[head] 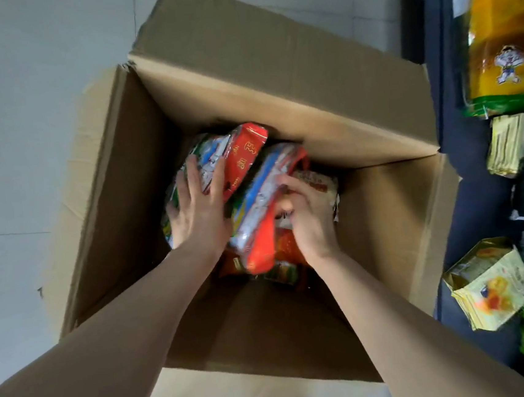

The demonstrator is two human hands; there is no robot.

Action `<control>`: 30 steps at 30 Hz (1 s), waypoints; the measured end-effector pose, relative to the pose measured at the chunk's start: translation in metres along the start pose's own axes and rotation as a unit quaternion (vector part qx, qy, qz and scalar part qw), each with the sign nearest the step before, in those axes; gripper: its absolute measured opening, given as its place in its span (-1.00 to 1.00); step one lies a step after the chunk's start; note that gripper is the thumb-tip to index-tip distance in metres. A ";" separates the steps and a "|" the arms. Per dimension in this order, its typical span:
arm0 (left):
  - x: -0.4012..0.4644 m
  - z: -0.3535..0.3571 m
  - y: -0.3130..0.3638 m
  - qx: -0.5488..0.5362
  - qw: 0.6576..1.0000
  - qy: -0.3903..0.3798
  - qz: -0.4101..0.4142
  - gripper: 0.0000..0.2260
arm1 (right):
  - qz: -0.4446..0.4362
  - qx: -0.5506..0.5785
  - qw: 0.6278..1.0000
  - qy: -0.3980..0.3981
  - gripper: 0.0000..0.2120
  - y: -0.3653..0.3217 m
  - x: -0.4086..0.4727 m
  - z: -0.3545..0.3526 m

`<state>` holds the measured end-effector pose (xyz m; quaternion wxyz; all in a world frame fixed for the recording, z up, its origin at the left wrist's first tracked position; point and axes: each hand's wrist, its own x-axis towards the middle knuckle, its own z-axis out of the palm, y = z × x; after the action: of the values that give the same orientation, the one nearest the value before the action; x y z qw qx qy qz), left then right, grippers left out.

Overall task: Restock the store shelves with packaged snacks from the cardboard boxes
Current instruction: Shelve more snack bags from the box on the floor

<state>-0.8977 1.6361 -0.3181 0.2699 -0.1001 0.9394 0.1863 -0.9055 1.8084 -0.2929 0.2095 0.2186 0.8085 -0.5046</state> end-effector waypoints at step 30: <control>-0.027 -0.066 -0.044 0.022 0.999 -0.024 -0.027 -0.08 | -0.423 -0.565 0.702 -0.102 -0.50 -0.014 0.022 -0.023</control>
<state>-0.8935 1.5717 -0.2642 0.2994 -0.1148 0.9335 0.1605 -0.9337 1.8264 -0.2857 0.1396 -0.3582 0.9231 -0.0084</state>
